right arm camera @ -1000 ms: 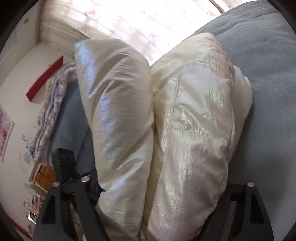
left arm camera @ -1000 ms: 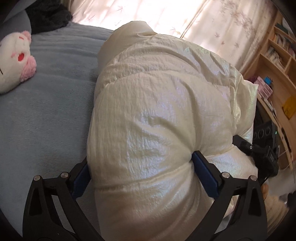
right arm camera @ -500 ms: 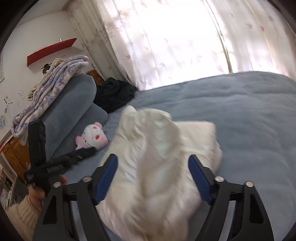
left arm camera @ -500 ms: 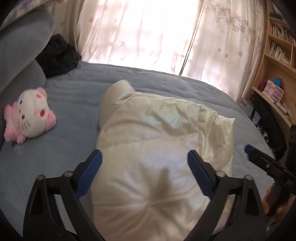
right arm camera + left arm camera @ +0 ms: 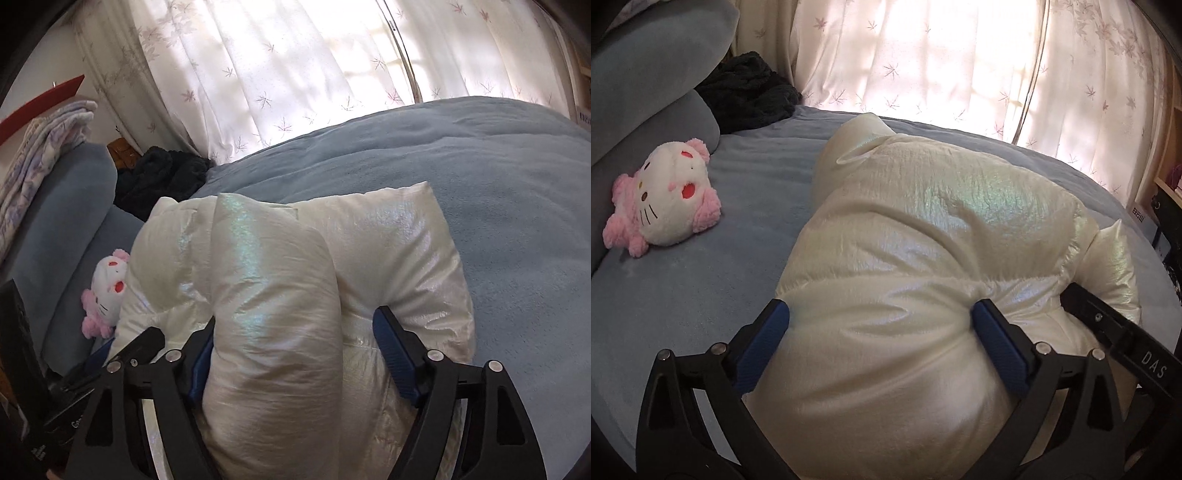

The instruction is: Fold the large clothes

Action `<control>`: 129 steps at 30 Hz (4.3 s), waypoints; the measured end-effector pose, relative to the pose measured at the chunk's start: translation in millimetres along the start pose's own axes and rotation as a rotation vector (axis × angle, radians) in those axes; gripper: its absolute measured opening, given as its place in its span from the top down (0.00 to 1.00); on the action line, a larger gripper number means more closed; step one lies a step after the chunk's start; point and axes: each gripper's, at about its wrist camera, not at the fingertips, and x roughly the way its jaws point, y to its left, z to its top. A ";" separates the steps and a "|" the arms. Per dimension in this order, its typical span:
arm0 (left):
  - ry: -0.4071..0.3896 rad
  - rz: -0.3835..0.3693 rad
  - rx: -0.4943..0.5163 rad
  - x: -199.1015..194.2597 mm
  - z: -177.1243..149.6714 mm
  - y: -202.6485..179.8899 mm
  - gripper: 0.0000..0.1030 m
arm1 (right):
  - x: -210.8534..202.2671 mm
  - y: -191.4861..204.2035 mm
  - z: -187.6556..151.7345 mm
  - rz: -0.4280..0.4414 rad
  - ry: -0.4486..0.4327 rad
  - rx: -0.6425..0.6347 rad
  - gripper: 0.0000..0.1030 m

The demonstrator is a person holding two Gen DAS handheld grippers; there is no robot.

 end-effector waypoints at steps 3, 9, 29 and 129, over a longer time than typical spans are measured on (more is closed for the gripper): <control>0.007 -0.005 -0.032 9.7 -2.3 4.5 0.02 | 12.9 -11.5 -9.8 0.002 -0.002 -0.008 0.21; -0.011 0.001 -0.018 16.2 -9.2 -0.9 0.00 | 19.5 -36.6 -28.0 0.023 -0.021 0.011 0.22; 0.047 0.064 -0.020 -102.9 -17.1 -11.4 0.00 | -108.7 -29.6 -27.8 -0.037 0.220 0.009 0.11; 0.096 -0.043 0.205 -541.7 -331.0 -153.9 0.02 | -679.2 -138.3 -330.6 -0.204 0.073 -0.018 0.01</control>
